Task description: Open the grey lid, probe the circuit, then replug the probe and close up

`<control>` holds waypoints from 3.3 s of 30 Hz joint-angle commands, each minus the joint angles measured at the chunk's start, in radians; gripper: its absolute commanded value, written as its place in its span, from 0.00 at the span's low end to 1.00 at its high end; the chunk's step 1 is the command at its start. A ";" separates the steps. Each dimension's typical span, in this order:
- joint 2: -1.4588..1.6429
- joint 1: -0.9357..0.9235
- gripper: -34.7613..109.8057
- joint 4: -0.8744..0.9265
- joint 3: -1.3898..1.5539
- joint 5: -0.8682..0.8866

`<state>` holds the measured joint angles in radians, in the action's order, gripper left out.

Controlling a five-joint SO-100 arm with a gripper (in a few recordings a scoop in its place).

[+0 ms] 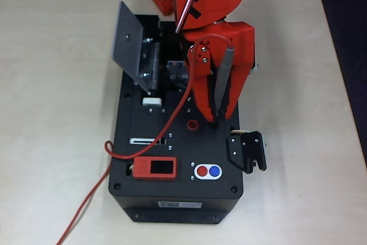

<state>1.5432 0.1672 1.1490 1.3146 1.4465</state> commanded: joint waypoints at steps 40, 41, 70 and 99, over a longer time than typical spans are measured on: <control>0.049 0.021 0.24 -0.043 0.028 0.026; 0.051 0.021 0.24 -0.041 0.028 0.026; 0.069 0.025 0.24 -0.031 0.040 0.031; 0.179 0.038 0.24 -0.407 0.486 0.026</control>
<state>1.6950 0.1810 0.7378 1.7717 1.4696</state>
